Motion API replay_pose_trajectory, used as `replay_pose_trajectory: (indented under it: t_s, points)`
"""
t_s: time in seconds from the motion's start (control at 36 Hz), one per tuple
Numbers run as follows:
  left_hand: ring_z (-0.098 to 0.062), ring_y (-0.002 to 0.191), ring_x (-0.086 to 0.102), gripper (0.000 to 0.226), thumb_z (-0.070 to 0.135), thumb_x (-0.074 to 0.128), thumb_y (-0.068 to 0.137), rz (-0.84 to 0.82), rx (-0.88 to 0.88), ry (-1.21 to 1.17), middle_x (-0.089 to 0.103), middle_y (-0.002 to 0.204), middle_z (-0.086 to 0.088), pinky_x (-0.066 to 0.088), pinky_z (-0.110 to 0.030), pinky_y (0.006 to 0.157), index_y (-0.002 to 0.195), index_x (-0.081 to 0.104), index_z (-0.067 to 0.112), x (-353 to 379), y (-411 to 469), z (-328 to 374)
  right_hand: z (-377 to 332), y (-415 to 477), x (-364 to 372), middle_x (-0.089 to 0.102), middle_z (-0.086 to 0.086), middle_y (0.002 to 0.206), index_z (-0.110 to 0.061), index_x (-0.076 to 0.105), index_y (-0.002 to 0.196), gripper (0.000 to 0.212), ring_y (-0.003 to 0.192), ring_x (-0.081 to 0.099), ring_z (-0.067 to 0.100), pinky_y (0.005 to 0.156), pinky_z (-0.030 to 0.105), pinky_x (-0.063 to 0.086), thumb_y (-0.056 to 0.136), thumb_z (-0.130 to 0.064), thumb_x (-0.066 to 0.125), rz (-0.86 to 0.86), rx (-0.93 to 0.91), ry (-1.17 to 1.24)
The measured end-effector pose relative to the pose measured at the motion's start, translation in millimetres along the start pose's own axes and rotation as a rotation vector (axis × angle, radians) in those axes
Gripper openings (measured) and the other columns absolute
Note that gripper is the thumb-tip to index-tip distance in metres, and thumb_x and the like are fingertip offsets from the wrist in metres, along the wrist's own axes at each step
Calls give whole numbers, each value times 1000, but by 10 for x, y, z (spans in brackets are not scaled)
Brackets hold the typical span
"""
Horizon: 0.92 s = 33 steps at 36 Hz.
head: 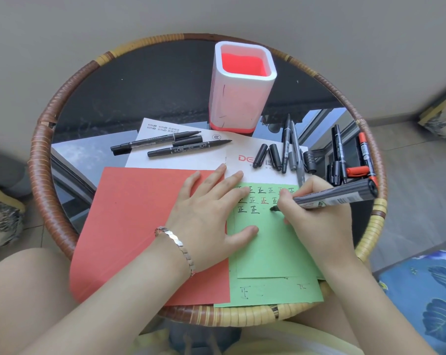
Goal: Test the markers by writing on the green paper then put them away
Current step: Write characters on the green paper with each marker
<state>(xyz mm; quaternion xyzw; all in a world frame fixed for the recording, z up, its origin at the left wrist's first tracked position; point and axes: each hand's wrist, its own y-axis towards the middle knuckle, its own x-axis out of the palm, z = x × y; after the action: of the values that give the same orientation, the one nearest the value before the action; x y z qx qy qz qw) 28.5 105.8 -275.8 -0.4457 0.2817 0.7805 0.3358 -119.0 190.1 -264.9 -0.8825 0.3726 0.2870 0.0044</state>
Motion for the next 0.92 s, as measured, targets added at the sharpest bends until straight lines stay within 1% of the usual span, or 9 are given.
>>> replay_pose_trajectory:
  t_s: [0.06,0.14,0.25,0.33,0.44,0.61,0.81,0.86,0.92]
  points:
    - [-17,134,30,63,62,37,70,-3,-7,0,46,138,6,8,-36,106,118,56,26,-7,0,3,16,8,-13,58,16,53,-7,47,57,29,55,57,26,58,34,44,70,-26,64,-9,-3,-3]
    - [-14,136,25,66,64,33,69,-10,-14,6,42,141,10,4,-36,107,121,54,28,-20,2,13,34,7,-42,59,16,51,-4,47,57,29,53,57,26,53,24,41,74,-15,68,-1,-1,21]
    - [-13,136,24,66,64,33,69,-4,-21,3,42,141,10,3,-36,108,121,53,29,-20,-4,20,43,-9,-68,58,16,50,-6,47,56,29,52,55,26,52,28,41,75,-15,68,-18,-20,15]
    - [-13,136,25,65,63,34,69,-7,-22,5,42,141,10,5,-37,108,120,54,29,-14,0,19,57,7,-103,59,14,49,-5,48,56,29,51,56,23,51,19,40,75,-13,68,7,-16,-5]
    - [-13,136,25,65,63,34,69,-10,-21,9,42,140,10,5,-37,108,120,54,28,-21,6,21,71,-4,-122,58,13,50,-8,48,56,26,51,56,22,53,25,41,69,-24,63,-14,-35,-48]
    - [-13,137,24,65,63,35,69,-9,-18,0,41,141,11,5,-39,109,120,54,29,-17,10,20,107,-32,-162,51,14,49,-4,45,56,28,52,55,29,53,33,41,70,-22,61,36,-45,-27]
    - [-17,134,31,65,65,34,68,-15,-18,38,47,137,8,10,-40,105,116,57,28,-43,27,47,125,40,-231,53,2,48,-16,45,56,26,50,56,17,51,21,41,74,-20,63,92,-74,-99]
    - [-13,138,20,76,73,24,65,-48,-27,88,36,144,12,4,-39,107,124,49,33,-59,37,65,102,69,-258,54,2,51,-19,44,58,25,50,56,15,47,12,38,74,-24,63,102,-67,-31]
    - [-8,140,3,86,76,11,59,-74,-39,134,20,150,17,-4,-39,108,131,37,37,-46,43,64,71,116,-292,52,-1,51,-20,42,61,32,49,50,11,47,11,35,75,-25,70,104,-87,-15]
